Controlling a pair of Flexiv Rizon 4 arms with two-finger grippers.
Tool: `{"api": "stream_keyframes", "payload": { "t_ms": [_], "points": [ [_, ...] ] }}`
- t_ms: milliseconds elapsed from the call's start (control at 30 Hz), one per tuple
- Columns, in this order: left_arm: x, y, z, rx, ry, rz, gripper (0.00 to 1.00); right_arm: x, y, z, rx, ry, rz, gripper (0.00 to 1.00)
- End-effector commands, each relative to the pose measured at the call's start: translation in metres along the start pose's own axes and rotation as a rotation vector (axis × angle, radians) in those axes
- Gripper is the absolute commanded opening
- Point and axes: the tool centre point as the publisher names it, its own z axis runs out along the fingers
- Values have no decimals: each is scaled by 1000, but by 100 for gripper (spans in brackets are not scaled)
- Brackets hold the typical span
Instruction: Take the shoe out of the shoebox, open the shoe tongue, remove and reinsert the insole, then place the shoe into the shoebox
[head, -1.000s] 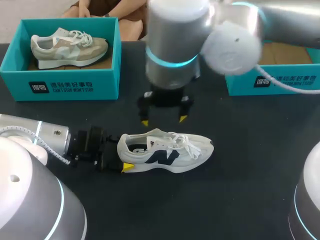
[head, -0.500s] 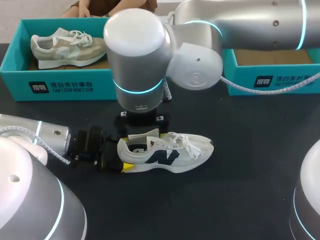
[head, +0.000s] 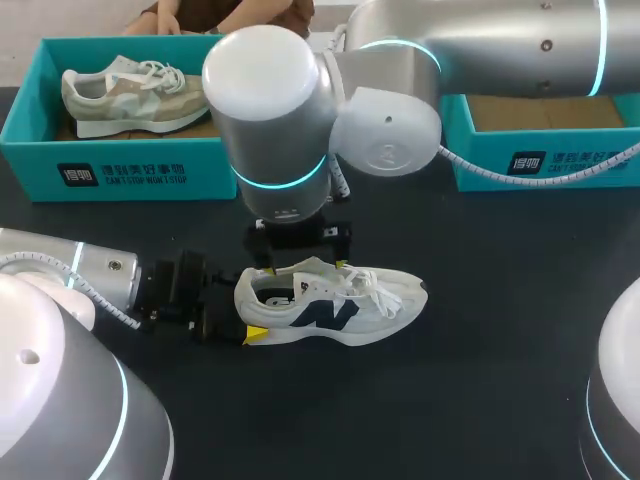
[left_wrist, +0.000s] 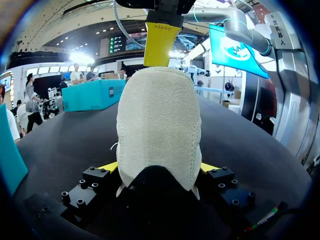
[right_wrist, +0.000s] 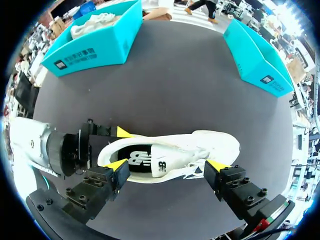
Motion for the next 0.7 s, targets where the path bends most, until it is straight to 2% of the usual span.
{"api": "stream_keyframes", "payload": {
  "t_ms": [33, 233, 500, 700],
  "points": [
    [2, 4, 5, -3, 1, -1, 0, 11, -10, 9, -9, -52, 62, 100],
    [2, 4, 5, -3, 1, -1, 0, 14, -13, 19, -14, -136, 74, 100],
    [2, 4, 5, -3, 1, -1, 0, 17, -12, 34, -16, -197, 108, 100],
    [2, 4, 5, -3, 1, -1, 0, 14, -14, 42, -8, -250, 125, 100]
  ]
}}
